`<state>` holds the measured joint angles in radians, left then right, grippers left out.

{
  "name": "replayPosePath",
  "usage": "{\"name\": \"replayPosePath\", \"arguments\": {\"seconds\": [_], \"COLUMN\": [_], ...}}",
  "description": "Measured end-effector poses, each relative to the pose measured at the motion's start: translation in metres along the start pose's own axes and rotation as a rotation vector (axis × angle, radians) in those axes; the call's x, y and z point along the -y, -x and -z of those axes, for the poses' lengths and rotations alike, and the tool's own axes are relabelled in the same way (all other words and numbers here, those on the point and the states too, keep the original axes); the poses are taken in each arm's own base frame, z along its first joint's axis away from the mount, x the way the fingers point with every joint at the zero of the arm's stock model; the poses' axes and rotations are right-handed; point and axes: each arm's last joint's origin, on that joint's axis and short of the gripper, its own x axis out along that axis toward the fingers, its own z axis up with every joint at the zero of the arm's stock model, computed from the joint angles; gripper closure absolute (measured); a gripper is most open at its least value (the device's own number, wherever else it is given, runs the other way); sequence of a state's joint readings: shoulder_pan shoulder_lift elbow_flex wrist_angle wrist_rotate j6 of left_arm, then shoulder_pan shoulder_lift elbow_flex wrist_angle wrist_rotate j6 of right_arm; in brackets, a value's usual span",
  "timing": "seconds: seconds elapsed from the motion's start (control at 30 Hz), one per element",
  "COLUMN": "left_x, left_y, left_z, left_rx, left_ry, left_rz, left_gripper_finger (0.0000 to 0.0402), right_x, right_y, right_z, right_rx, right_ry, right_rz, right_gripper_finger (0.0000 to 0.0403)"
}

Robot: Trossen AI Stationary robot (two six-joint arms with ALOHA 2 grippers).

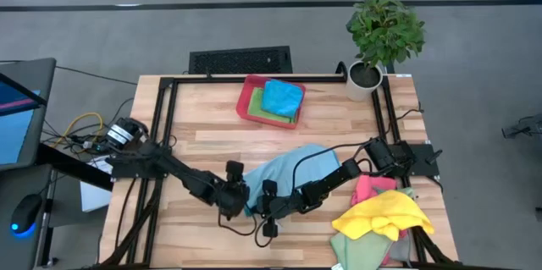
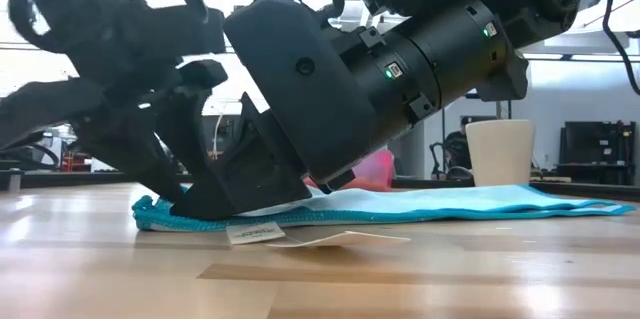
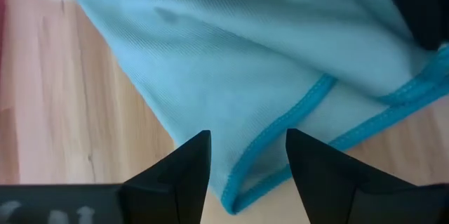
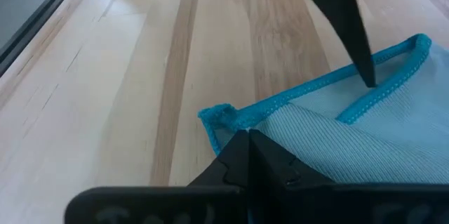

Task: Fold microfiber towels
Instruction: Fold the light blue microfiber cloth

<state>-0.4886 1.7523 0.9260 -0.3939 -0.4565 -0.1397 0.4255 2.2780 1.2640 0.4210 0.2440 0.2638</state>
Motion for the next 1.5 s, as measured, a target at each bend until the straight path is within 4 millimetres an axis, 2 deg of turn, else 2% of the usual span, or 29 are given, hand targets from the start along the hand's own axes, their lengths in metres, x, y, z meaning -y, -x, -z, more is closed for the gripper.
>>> {"name": "replayPosePath", "arguments": {"seconds": [0.17,0.27,0.37,0.5,0.57,1.03,1.37,1.5], "left_x": [-0.008,-0.011,-0.012,-0.014,-0.014,-0.008,-0.001,-0.003], "left_y": [-0.005,-0.006,-0.006,-0.007,-0.006,0.026,0.034,0.046], "left_z": [0.000,0.000,0.000,-0.001,-0.001,-0.007,-0.002,0.003], "left_rx": [-0.025,-0.032,-0.031,-0.023,-0.022,-0.167,-0.199,-0.211], "left_ry": [-0.004,0.005,0.006,0.011,0.013,-0.041,-0.023,-0.002], "left_rz": [0.055,0.077,0.061,-0.016,-0.034,-0.148,-0.172,-0.208], "left_gripper_finger": [0.0221,0.0238,0.0285,0.0374,0.0392,0.0401,0.0401,0.0401], "right_x": [0.000,0.000,0.000,0.000,0.000,0.000,-0.002,-0.002], "right_y": [0.000,0.000,0.000,0.000,0.000,0.000,0.000,0.000], "right_z": [0.000,0.000,0.000,0.000,0.000,0.001,0.001,0.001], "right_rx": [-0.001,-0.002,-0.003,-0.004,-0.004,-0.005,-0.005,-0.005], "right_ry": [0.000,-0.009,-0.017,-0.017,-0.017,-0.016,-0.014,-0.014], "right_rz": [0.001,0.001,0.001,0.001,0.001,0.001,-0.001,-0.001], "right_gripper_finger": [0.0369,0.0371,0.0373,0.0373,0.0372,0.0370,0.0369,0.0371]}}
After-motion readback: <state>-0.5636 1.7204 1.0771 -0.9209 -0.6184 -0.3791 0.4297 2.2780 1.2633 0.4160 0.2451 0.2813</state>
